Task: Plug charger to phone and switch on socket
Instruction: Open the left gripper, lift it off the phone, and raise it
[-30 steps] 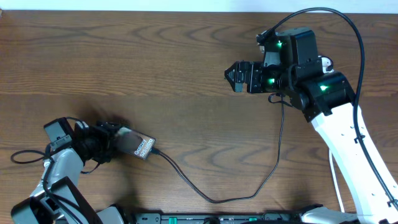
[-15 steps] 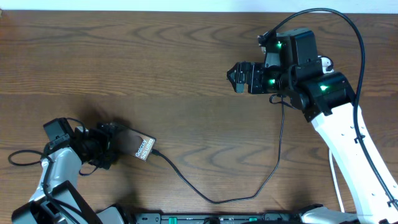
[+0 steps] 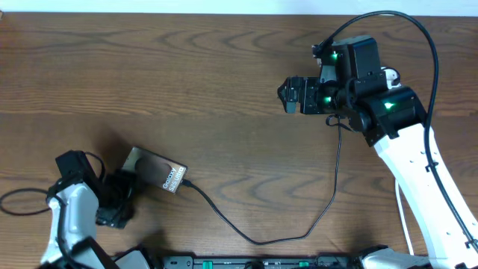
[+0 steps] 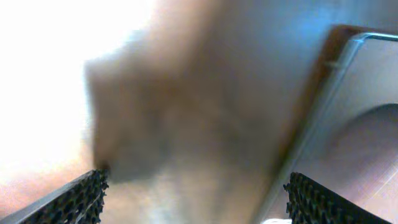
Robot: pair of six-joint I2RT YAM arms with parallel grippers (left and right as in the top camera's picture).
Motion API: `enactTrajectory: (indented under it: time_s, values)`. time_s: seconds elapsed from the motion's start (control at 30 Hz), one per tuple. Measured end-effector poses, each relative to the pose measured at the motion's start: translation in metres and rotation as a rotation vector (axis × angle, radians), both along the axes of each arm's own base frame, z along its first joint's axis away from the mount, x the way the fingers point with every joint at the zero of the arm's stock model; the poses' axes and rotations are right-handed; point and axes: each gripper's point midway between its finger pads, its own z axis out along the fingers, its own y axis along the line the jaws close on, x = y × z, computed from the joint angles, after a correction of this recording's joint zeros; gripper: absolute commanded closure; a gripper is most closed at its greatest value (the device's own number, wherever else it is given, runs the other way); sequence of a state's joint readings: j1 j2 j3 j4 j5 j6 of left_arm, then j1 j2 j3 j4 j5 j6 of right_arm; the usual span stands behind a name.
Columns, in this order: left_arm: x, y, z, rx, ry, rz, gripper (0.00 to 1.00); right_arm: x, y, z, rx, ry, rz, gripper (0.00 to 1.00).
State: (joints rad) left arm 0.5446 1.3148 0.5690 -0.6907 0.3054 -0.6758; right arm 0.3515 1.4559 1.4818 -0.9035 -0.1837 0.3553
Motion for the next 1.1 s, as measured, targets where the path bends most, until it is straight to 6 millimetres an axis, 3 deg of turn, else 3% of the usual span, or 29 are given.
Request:
enactTrajectory:
  time_s: [0.1, 0.2, 0.4, 0.57, 0.7, 0.8, 0.93, 1.1]
  values:
    - [-0.005, 0.008, 0.013, 0.070, -0.001, 0.004, 0.09, 0.001, -0.001, 0.001, -0.003, -0.006, -0.004, 0.01]
    - [0.006, 0.022, 0.044, 0.148, -0.068, 0.010, 0.09, 0.002, -0.002, 0.000, -0.008, -0.008, -0.006, 0.01]
    - [0.050, 0.049, 0.140, 0.339, -0.268, -0.082, 0.09, 0.003, -0.003, 0.000, -0.022, -0.015, -0.008, 0.01]
    - [0.090, 0.047, 0.207, 0.459, -0.411, -0.231, 0.09, 0.004, -0.004, 0.001, -0.026, -0.020, -0.011, 0.01]
    - [0.127, 0.021, 0.241, 0.498, -0.495, -0.402, 0.09, 0.003, -0.005, 0.000, -0.031, -0.017, -0.013, 0.01]
    - [0.152, -0.012, 0.250, 0.496, -0.528, -0.553, 0.07, 0.002, -0.006, -0.002, -0.035, -0.010, -0.014, 0.01]
    - [0.179, -0.072, 0.248, 0.509, -0.525, -0.794, 0.08, 0.000, -0.007, -0.003, -0.040, -0.002, -0.015, 0.01]
    - [0.186, -0.129, 0.229, 0.617, -0.451, -1.022, 0.09, -0.001, -0.008, -0.004, -0.044, 0.007, -0.016, 0.01]
